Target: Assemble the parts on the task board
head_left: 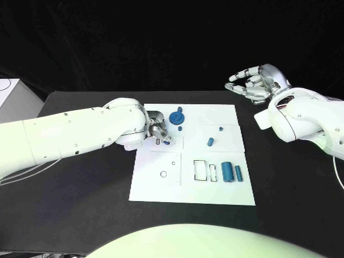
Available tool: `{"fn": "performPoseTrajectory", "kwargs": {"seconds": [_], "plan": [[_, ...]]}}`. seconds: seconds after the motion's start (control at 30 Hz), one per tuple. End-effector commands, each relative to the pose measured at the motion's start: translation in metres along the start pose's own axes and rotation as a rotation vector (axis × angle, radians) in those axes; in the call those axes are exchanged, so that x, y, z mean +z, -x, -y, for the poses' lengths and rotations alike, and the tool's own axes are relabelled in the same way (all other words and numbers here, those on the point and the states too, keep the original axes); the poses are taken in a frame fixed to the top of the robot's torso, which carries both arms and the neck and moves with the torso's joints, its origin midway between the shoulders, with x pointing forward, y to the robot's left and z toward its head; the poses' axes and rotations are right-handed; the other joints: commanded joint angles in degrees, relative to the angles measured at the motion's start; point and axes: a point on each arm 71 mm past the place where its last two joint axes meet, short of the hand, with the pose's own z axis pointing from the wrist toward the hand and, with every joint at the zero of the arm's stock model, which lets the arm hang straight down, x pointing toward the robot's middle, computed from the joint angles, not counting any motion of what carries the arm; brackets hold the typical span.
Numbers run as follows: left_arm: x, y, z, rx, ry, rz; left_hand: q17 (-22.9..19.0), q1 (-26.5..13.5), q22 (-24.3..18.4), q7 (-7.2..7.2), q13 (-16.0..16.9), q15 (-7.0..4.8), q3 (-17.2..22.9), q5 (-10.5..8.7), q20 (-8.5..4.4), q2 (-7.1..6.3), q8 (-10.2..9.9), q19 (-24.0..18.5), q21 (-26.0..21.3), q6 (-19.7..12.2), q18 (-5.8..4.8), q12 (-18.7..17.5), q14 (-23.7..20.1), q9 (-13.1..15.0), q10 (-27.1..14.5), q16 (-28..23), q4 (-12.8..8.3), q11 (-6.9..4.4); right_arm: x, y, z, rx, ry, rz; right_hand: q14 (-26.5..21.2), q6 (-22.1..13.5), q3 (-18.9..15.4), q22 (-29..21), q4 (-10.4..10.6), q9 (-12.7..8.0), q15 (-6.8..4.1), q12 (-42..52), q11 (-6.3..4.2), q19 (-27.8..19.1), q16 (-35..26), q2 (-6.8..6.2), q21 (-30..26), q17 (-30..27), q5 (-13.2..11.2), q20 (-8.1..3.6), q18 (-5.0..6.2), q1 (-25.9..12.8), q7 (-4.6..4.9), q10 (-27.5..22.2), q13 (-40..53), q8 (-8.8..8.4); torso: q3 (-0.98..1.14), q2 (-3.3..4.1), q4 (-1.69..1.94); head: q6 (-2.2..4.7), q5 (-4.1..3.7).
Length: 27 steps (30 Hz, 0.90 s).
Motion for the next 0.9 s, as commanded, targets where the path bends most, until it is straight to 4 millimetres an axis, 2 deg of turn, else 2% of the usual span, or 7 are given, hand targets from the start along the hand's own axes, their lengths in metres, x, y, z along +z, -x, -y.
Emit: {"fn": "performPoseTrajectory", "kwargs": {"seconds": [0.03,0.43,0.67,0.9], "plan": [[0.0008,-0.0055,0.0031,0.015,-0.008,-0.035,14.37,-0.75,3.1,-1.17,0.42,-0.6,10.6,-0.18,0.05,-0.05,0.42,0.44,0.39,1.69,-1.09,0.46,5.82,-0.06,0.69,0.28,-11.17,-0.03,-0.0002,-0.0013,-0.0008,-0.007,0.012,-0.016,4.21,-0.37,0.36,9.81,-0.02,0.01,0.19,-0.37,0.08,2.47,-0.26,0.03,-0.22,8.15,0.23,0.27,0.73,-0.48,0.06,-0.46,9.03,0.27,0.02,0.01,0.01,-0.08,-0.04],[0.0022,-0.0049,0.0049,0.008,-0.01,-0.025,14.34,-1.06,3.49,-1.46,0.97,-0.8,9.71,-0.63,-0.14,0.65,0.47,0.73,0.51,2.13,-1.18,0.78,5.81,-0.06,1.2,0.26,-10.73,-0.27,-0.0001,-0.0017,-0.001,-0.007,0.013,-0.017,4.2,-0.39,0.4,9.74,-0.01,0.01,0.18,-0.36,0.07,2.43,-0.29,0.01,-0.34,8.13,0.27,0.26,0.75,-0.63,0.05,-0.45,9.03,0.31,0.03,0.02,0.0,-0.15,-0.06],[0.0031,-0.0041,0.0058,0.002,-0.012,-0.017,14.24,-1.89,3.57,-1.96,0.47,-1.12,6.63,-1.43,-0.46,1.22,0.6,0.83,0.46,2.85,-1.21,0.32,5.78,-0.03,1.32,0.2,-9.72,-0.63,0.0,-0.0017,-0.0009,-0.007,0.012,-0.018,4.2,-0.39,0.4,9.74,-0.01,0.01,0.18,-0.36,0.07,2.43,-0.29,0.01,-0.34,8.13,0.27,0.26,0.75,-0.63,0.05,-0.45,9.03,0.31,0.07,-0.01,0.02,-0.11,-0.15],[0.0047,-0.0039,0.0067,0.002,-0.01,-0.019,14.12,-2.2,3.56,-1.99,0.19,-1.17,5.44,-1.7,-0.54,1.39,0.4,0.84,0.42,2.71,-1.21,0.02,5.74,-0.1,1.14,0.13,-9.19,-0.66,-0.0001,-0.0019,-0.0009,-0.007,0.011,-0.019,4.19,-0.4,0.41,9.75,0.0,0.01,0.18,-0.4,0.07,2.44,-0.31,0.02,-0.32,8.08,0.28,0.26,0.75,-0.68,0.05,-0.49,8.99,0.32,0.03,0.01,0.03,-0.22,-0.17]]}}
